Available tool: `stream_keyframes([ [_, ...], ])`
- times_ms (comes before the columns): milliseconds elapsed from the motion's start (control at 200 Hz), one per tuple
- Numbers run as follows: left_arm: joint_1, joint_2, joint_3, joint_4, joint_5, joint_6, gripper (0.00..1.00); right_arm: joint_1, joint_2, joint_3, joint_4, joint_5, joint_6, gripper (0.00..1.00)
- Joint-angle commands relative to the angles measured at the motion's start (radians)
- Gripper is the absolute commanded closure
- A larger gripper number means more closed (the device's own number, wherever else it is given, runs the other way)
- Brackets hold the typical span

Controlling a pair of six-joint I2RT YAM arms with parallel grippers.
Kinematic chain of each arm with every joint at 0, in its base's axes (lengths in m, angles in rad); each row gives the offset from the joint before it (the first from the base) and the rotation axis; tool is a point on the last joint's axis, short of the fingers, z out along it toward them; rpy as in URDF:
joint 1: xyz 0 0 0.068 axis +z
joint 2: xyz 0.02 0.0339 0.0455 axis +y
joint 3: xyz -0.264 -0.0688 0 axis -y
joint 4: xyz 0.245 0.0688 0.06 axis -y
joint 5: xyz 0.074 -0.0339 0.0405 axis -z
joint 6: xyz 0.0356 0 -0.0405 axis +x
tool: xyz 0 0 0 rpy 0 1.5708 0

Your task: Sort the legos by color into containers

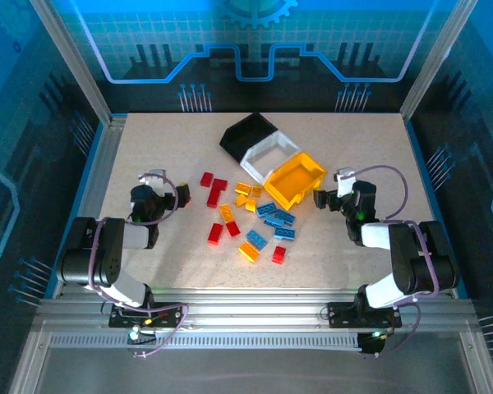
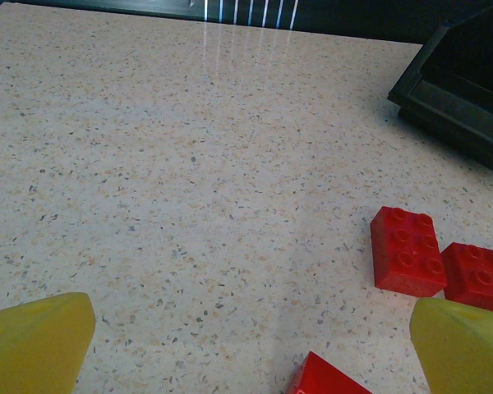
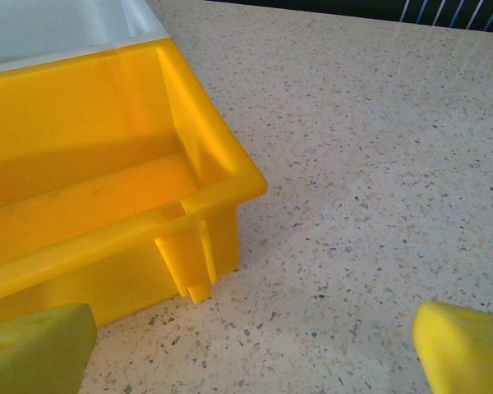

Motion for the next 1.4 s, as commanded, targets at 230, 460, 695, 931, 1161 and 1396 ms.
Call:
stream_keyframes([
  [230, -0.007, -0.003, 0.012, 0.024, 0.020, 0.015, 0.01, -0.014, 0.007, 0.013, 0.041, -0.002, 0.001, 0.00],
  [460, -0.006, -0.079, -0.037, 0.061, -0.021, -0.001, 0.01, -0.014, -0.039, 0.089, -0.130, 0.026, 0.015, 0.00],
  [695, -0.007, -0.306, 0.055, -0.316, -0.156, -0.087, 0.01, -0.048, -0.113, 0.229, -0.472, 0.125, 0.169, 0.00],
  [931, -0.006, -0.394, 0.275, -0.849, -0.268, -0.314, 0.01, -0.092, -0.052, 0.558, -1.055, 0.138, 0.353, 0.00],
  [1161, -0.024, -0.450, 0.392, -1.182, -0.282, -0.382, 0.01, -0.116, -0.102, 0.643, -1.242, -0.054, 0.481, 0.00],
  [1396, -0.024, -0.526, 0.459, -1.422, -0.203, -0.453, 0.01, -0.104, -0.178, 0.659, -1.354, -0.136, 0.542, 0.00],
])
